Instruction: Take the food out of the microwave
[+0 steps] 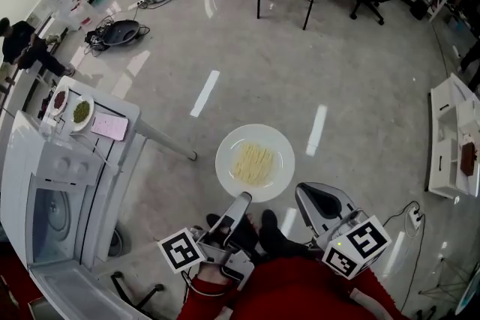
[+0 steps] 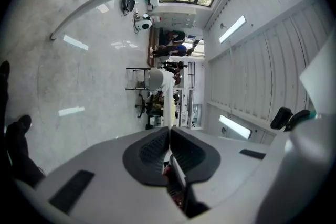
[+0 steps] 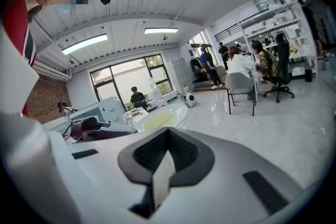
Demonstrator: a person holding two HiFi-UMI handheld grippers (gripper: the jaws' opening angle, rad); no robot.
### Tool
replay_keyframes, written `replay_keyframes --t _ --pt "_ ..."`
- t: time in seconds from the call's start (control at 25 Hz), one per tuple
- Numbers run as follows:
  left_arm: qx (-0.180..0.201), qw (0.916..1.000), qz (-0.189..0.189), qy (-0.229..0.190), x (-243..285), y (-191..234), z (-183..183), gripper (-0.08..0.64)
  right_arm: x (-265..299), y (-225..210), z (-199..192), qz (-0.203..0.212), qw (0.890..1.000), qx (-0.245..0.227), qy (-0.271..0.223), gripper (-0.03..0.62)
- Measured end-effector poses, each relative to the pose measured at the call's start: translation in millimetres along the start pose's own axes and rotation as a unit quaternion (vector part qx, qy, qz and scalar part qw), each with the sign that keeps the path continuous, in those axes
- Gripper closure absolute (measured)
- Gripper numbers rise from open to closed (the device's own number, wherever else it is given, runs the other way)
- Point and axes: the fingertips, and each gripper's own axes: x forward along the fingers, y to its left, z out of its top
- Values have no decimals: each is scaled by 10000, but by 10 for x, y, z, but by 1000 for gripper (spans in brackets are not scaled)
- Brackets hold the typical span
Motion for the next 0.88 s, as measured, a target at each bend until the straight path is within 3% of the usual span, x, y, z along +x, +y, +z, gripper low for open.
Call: replay_keyframes --t 0.88 --pt "106 9926 88 1205 587 52 -535 541 -545 -683 -49 -1002 9916 691 -433 581"
